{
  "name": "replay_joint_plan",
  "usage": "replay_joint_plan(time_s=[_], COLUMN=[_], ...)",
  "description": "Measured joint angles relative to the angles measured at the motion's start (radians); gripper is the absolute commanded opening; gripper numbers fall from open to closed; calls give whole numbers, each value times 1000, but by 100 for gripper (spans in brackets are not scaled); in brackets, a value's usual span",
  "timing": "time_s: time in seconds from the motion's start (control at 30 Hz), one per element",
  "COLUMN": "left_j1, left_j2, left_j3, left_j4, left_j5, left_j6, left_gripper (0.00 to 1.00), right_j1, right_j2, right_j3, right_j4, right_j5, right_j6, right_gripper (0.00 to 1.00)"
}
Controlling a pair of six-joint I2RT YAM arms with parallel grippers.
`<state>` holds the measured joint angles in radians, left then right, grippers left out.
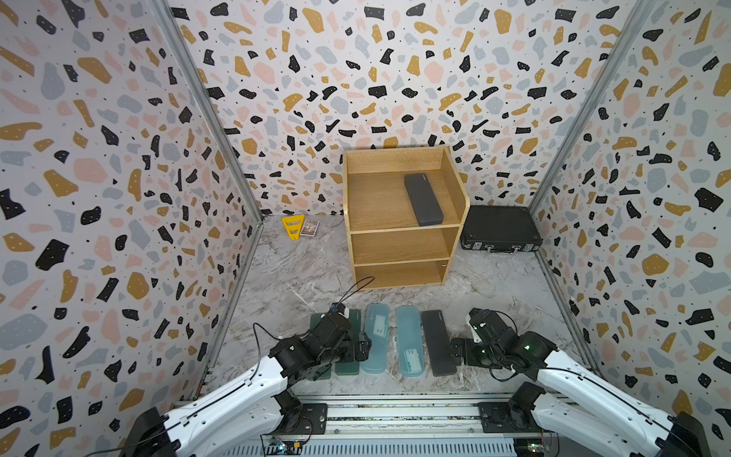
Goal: Place the pencil cases on the shelf according to color
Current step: Pick up the pencil case from the center of the board.
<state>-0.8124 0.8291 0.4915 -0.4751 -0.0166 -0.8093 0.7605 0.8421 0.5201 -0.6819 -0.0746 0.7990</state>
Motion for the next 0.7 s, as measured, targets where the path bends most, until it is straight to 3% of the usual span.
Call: replay_joint_plan(time_s=[0.43,0.7], left_j1=[-10,-10], left_j2=[21,-4], left_j3=[2,18], left_j4=[3,-15], left_j5=[-81,-102], left_j6=[-3,-3], left_gripper=[100,100], right_j1=[259,322], right_j2=[209,301], right_j3=[45,116], right_j4=[53,71], right_j5=[182,239], right_j6=[111,133], right_gripper=[100,100])
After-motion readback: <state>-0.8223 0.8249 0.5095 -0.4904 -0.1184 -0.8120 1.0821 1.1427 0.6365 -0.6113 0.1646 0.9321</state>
